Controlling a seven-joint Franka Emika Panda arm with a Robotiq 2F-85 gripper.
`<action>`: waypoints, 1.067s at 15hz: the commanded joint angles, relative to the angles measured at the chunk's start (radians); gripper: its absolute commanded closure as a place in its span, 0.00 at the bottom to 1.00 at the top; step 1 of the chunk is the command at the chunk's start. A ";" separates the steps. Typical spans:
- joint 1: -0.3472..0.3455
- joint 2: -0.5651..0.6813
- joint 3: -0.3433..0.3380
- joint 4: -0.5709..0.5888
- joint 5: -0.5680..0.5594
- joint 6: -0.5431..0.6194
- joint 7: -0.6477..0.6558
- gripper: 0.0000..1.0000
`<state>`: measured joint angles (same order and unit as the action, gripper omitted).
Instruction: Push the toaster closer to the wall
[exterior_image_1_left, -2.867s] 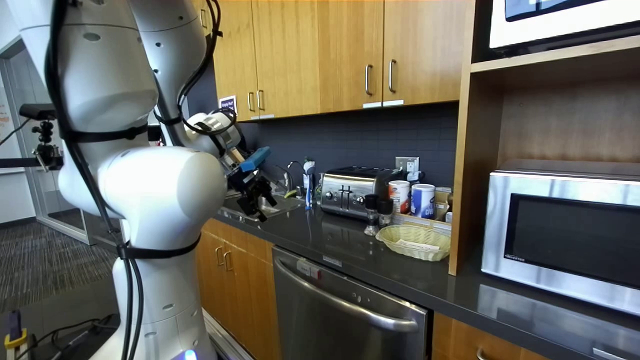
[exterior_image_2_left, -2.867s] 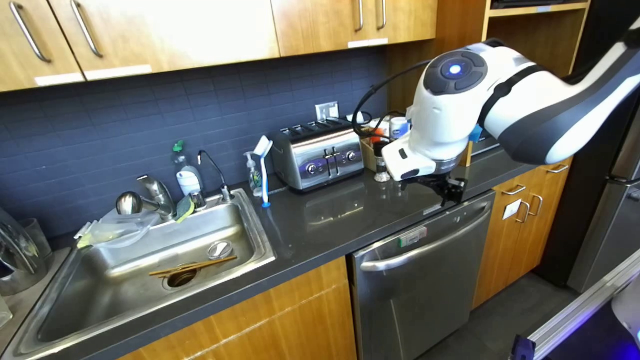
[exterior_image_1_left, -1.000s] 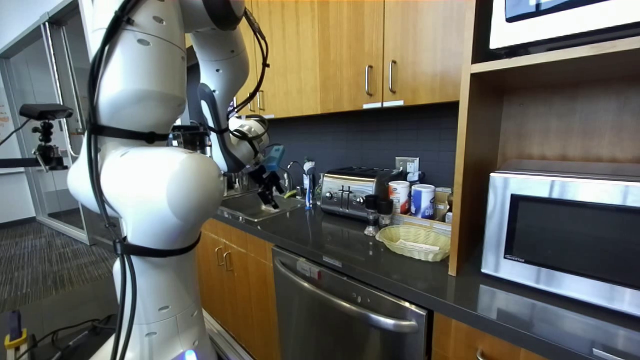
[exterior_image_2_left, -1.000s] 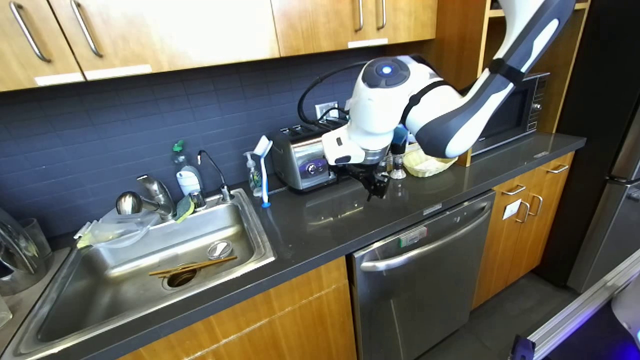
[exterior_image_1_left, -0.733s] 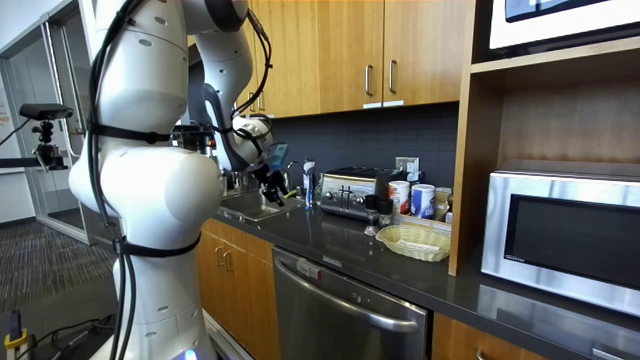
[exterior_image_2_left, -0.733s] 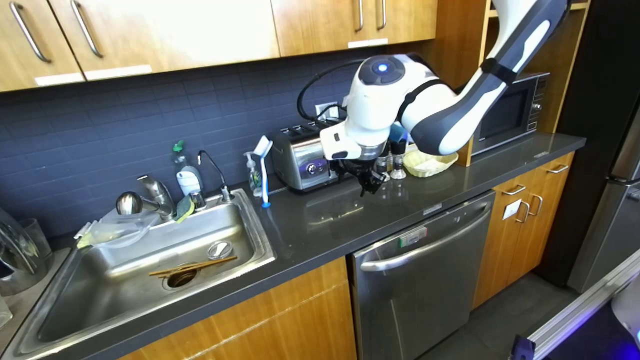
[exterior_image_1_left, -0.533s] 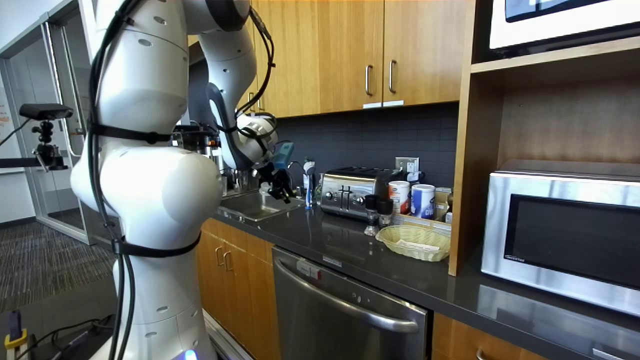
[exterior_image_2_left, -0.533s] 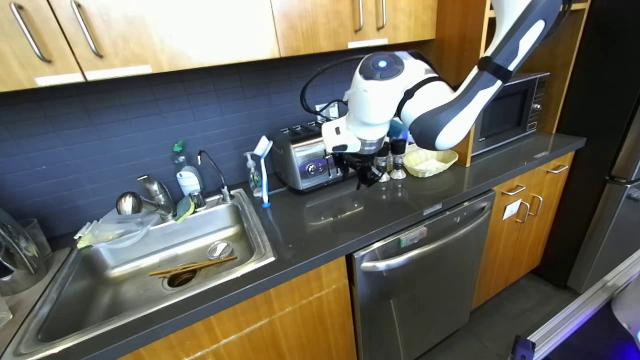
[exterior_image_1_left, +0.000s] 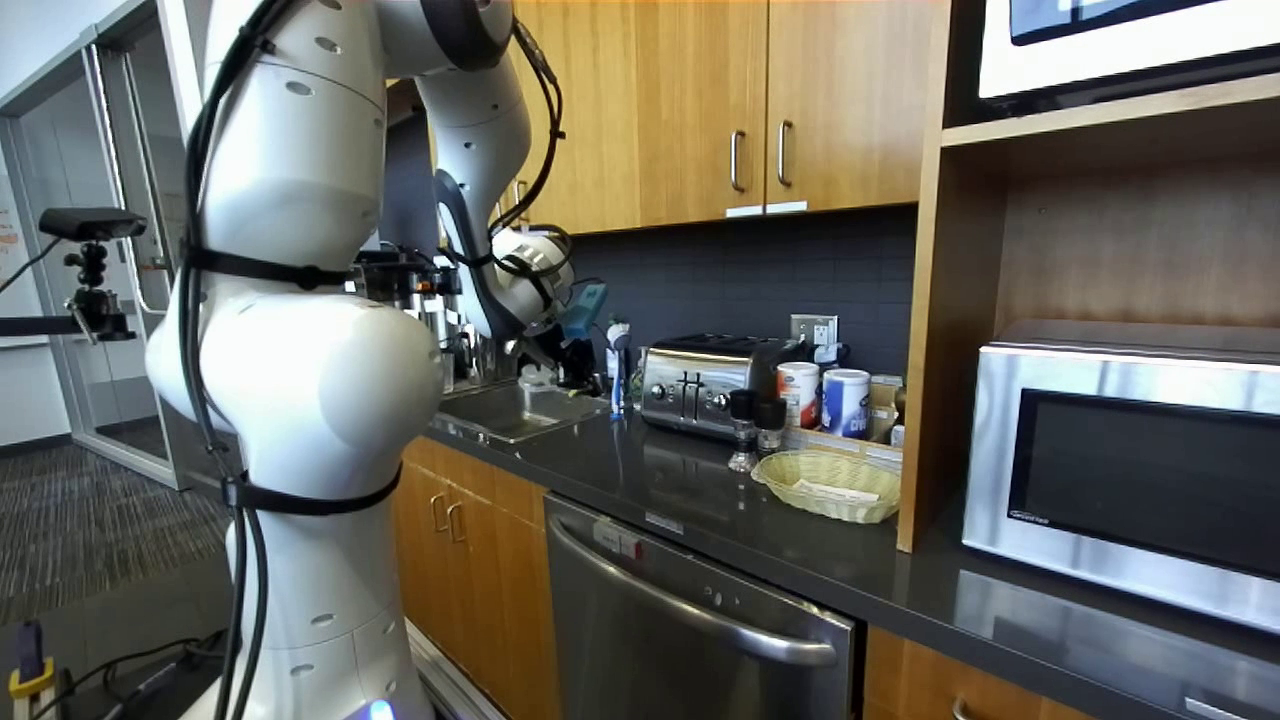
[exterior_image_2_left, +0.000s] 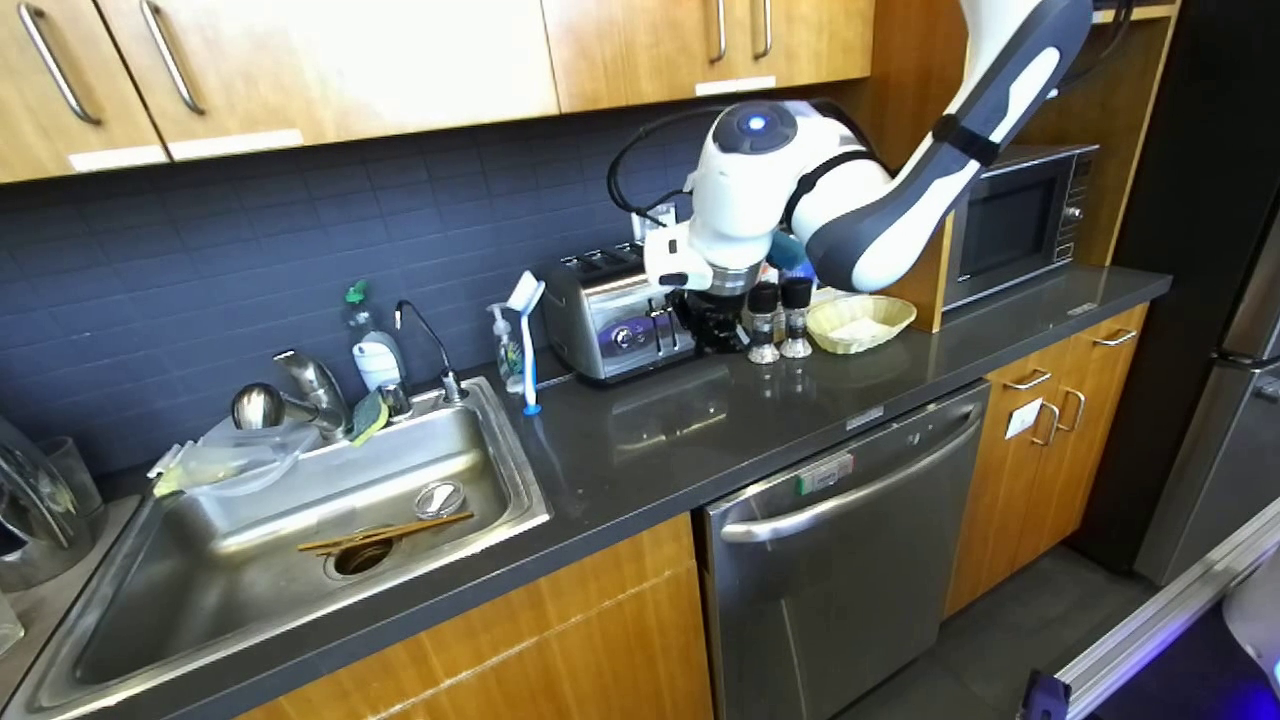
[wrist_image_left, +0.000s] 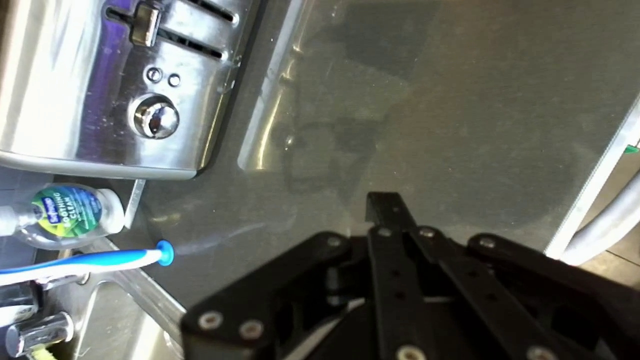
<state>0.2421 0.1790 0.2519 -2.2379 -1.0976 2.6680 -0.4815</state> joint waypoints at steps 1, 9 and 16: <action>0.006 0.074 -0.016 0.047 -0.054 0.005 0.074 1.00; 0.013 0.173 -0.022 0.120 -0.061 -0.019 0.109 1.00; 0.020 0.077 -0.006 0.037 -0.072 -0.025 0.109 0.44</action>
<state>0.2577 0.3316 0.2457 -2.1361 -1.1510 2.6592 -0.3853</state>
